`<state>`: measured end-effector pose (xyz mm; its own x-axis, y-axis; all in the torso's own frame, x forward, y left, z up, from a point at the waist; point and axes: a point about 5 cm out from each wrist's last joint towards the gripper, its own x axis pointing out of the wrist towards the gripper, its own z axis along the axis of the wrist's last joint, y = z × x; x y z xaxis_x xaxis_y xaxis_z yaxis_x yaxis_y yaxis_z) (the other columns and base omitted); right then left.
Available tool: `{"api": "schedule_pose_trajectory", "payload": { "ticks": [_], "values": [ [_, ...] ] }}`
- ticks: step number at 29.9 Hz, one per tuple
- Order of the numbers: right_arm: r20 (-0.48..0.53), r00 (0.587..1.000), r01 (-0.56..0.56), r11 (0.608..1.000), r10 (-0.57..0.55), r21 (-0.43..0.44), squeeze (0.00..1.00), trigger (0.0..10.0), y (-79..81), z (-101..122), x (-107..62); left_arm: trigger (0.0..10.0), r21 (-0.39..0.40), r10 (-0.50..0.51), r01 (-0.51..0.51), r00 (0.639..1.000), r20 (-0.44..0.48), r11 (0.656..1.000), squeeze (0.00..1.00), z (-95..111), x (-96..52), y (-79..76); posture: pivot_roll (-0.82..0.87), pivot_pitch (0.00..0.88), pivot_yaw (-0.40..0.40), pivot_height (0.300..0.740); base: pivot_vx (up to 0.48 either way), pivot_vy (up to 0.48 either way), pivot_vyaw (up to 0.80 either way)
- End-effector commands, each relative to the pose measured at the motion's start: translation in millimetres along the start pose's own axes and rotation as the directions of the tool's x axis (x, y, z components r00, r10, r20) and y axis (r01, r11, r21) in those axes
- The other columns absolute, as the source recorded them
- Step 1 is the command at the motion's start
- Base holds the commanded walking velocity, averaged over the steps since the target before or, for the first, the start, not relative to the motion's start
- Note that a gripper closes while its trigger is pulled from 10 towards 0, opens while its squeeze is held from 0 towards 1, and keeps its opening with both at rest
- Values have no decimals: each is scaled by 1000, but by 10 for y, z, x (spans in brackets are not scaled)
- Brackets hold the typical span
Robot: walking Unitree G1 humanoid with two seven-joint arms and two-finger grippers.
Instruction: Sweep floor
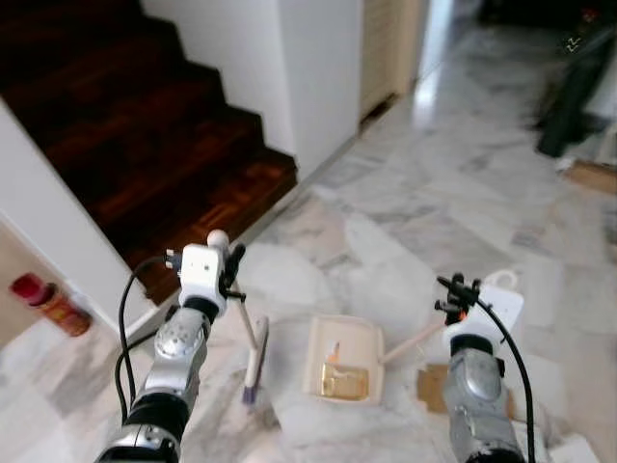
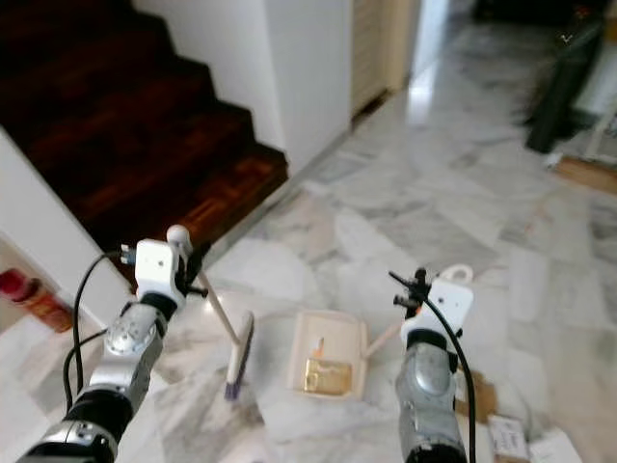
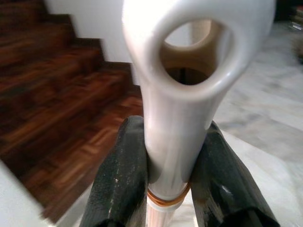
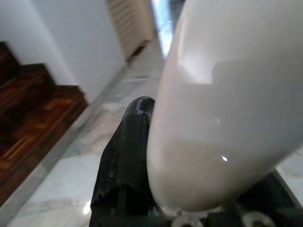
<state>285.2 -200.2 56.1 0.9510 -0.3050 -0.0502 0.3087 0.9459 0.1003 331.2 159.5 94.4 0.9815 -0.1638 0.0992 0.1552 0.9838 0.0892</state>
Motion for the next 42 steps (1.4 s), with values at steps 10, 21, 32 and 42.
{"api": "schedule_pose_trajectory", "payload": {
  "ticks": [10,21,32,42],
  "values": [
    [39,997,-63,998,63,7,0,10000,160,91,65,10000,25,51,-51,998,21,998,0,7,-54,128,-89,0,24,740,0,0,800],
    [19,997,-70,998,70,-2,0,10000,133,72,79,10000,19,91,-92,995,31,996,0,13,-71,147,-63,0,1,740,0,0,800],
    [-4,994,-105,994,105,25,0,10000,207,68,98,10000,24,125,-126,992,16,992,0,-21,-119,178,-49,0,-19,740,0,0,291],
    [-10,994,-106,994,107,36,0,10000,207,105,123,10000,17,145,-145,989,8,989,0,-35,-142,178,-46,0,-31,740,0,138,0]
  ]
}}
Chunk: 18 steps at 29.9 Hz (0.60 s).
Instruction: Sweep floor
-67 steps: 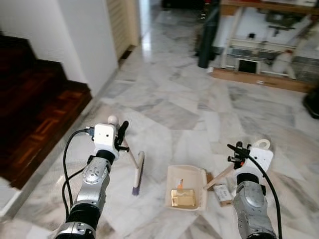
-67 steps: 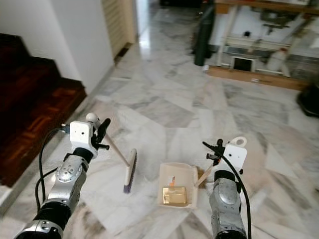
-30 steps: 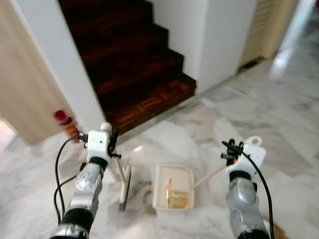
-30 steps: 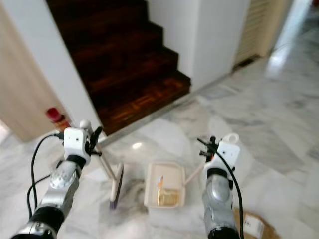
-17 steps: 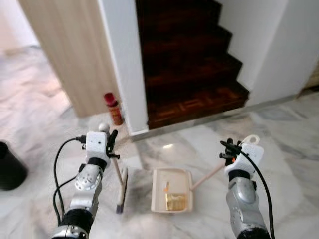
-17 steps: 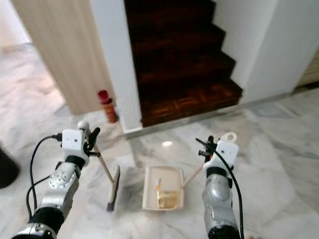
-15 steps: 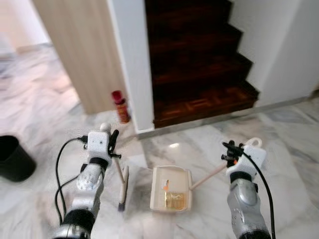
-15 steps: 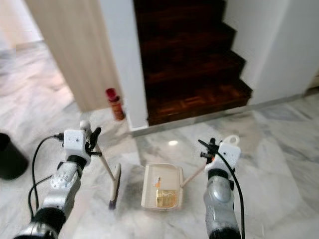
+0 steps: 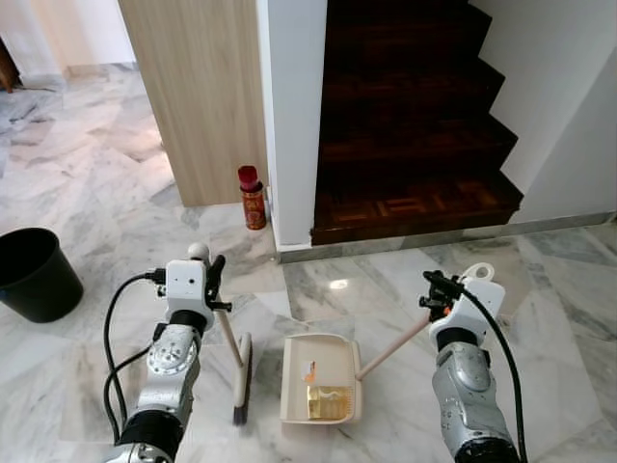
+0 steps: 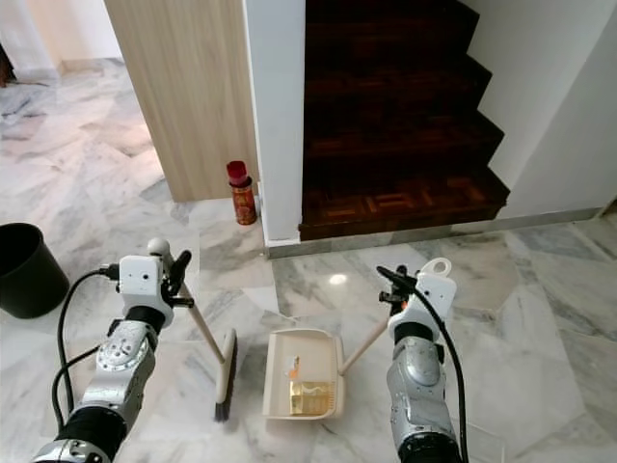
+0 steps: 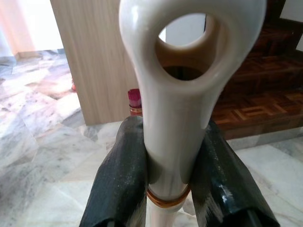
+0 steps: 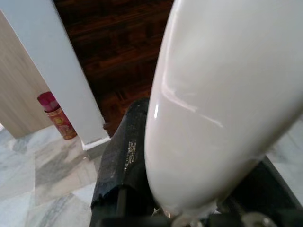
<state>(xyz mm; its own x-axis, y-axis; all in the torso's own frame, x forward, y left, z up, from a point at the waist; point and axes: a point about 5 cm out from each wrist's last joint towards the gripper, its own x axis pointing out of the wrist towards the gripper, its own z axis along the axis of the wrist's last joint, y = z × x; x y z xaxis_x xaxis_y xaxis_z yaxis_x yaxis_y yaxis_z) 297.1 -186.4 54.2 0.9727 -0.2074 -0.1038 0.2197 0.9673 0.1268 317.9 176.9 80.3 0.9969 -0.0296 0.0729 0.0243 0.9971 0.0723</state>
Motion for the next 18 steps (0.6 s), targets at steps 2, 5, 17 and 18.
{"api": "schedule_pose_trajectory", "payload": {
  "ticks": [2,5,17,18],
  "values": [
    [54,998,-16,1000,15,17,0,10000,36,140,45,10000,17,17,-17,999,45,1000,0,101,31,36,-44,0,-33,740,0,279,0],
    [52,999,-15,1000,14,17,0,10000,34,141,46,10000,14,19,-19,999,46,1000,0,104,32,33,-43,0,-35,740,0,277,0],
    [41,999,-13,1000,12,15,0,10000,42,144,55,10000,13,16,-17,999,45,1000,0,104,19,27,-41,0,-35,740,0,279,0],
    [40,999,-13,1000,13,14,0,10000,44,143,55,10000,13,16,-17,999,45,1000,0,105,20,28,-42,0,-34,740,0,281,0]
  ]
}}
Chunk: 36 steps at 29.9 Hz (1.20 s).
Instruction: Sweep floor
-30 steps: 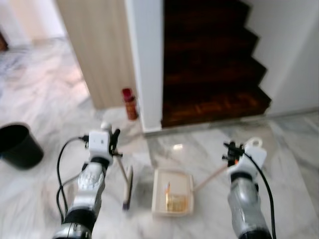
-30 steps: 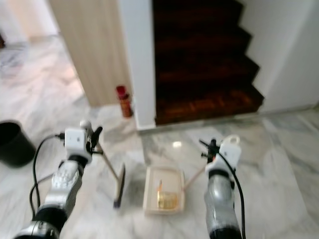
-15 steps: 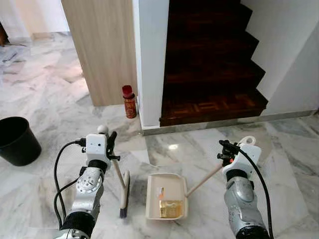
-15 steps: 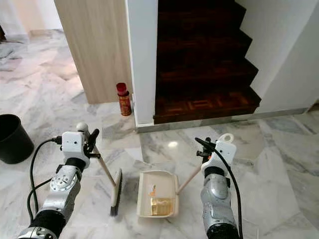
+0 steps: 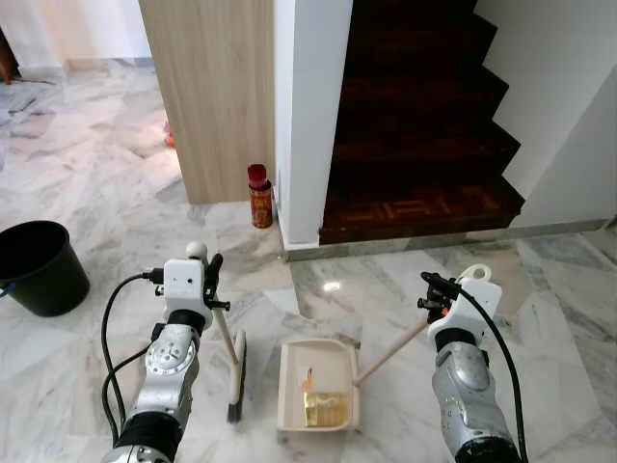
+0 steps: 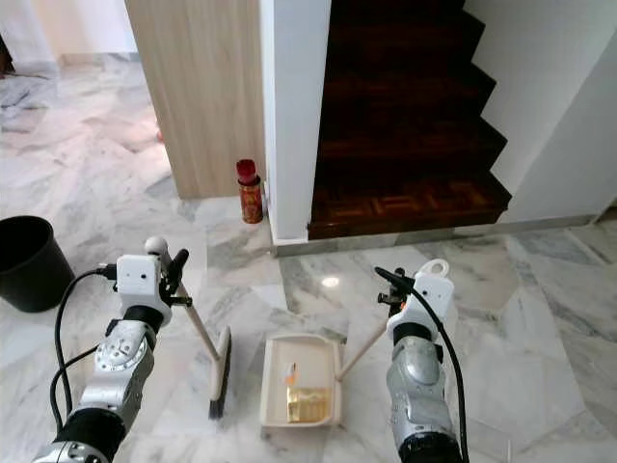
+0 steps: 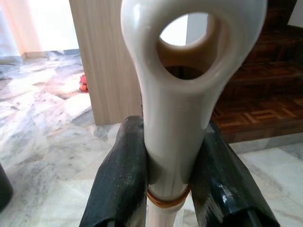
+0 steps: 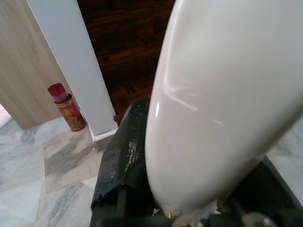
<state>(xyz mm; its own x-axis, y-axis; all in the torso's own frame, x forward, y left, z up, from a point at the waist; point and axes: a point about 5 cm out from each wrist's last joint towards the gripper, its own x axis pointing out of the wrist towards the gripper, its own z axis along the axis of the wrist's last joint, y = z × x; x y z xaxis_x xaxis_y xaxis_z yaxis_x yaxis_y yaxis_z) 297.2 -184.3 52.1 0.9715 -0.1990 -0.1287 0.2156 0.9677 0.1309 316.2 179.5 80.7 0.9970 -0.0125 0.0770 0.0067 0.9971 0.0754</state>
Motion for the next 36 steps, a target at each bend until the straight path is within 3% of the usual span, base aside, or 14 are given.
{"api": "schedule_pose_trajectory", "payload": {
  "ticks": [1,36],
  "values": [
    [60,998,-8,1000,8,11,0,10000,31,162,53,10000,9,-2,1,999,42,1000,0,106,38,4,-43,0,-31,740,0,277,0],
    [51,998,-27,999,26,18,0,10000,62,171,37,10000,5,-2,2,999,33,1000,0,106,9,-16,-44,0,-38,740,0,318,0]
  ]
}}
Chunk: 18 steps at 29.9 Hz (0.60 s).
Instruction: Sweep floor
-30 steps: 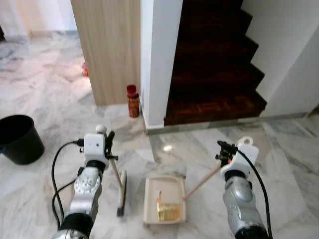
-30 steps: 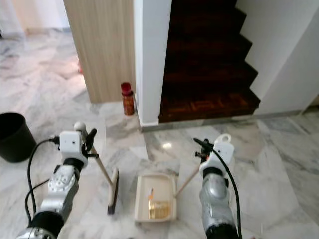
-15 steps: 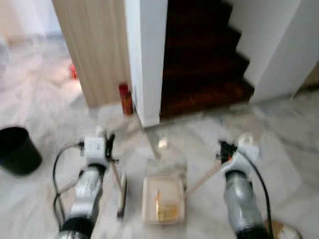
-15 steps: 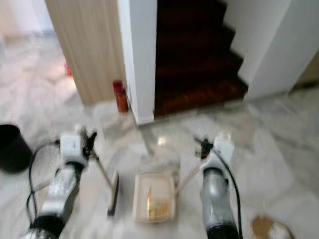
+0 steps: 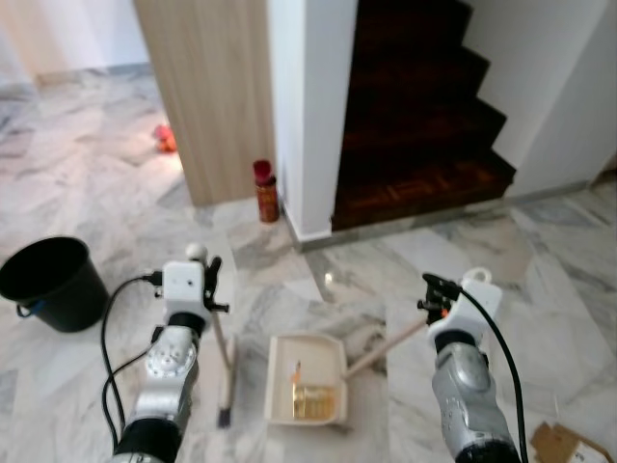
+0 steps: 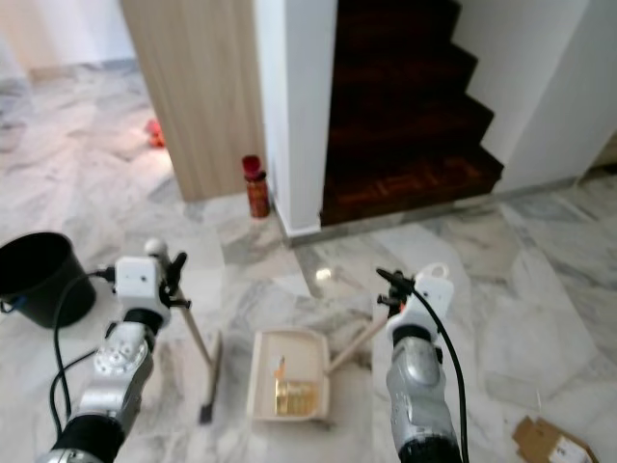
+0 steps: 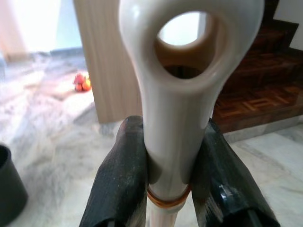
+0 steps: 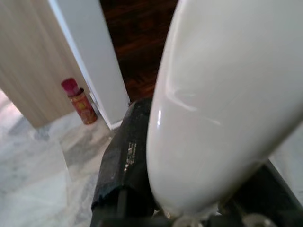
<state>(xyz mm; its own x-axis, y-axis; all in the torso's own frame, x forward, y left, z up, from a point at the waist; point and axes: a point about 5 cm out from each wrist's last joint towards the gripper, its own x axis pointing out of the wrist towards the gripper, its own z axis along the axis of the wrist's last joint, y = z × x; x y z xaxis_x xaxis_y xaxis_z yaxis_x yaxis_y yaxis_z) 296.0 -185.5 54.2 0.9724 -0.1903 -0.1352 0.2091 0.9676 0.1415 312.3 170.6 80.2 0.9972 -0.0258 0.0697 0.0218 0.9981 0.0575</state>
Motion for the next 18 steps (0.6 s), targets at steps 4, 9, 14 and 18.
{"api": "schedule_pose_trajectory", "payload": {
  "ticks": [4,9,14,18],
  "values": [
    [59,998,-20,1000,19,8,0,10000,71,149,45,10000,25,9,-10,999,38,1000,0,103,41,68,-44,0,-38,740,0,330,0],
    [59,998,-22,1000,22,7,0,10000,71,146,43,10000,26,9,-10,999,37,1000,0,101,39,65,-44,0,-38,740,0,330,0],
    [57,998,-24,1000,23,5,0,10000,76,143,43,10000,25,9,-10,999,36,1000,0,100,36,67,-44,0,-38,740,0,329,0],
    [55,998,-21,1000,21,6,0,10000,69,138,39,10000,27,11,-12,999,35,1000,0,100,35,72,-44,0,-36,740,0,326,0]
  ]
}}
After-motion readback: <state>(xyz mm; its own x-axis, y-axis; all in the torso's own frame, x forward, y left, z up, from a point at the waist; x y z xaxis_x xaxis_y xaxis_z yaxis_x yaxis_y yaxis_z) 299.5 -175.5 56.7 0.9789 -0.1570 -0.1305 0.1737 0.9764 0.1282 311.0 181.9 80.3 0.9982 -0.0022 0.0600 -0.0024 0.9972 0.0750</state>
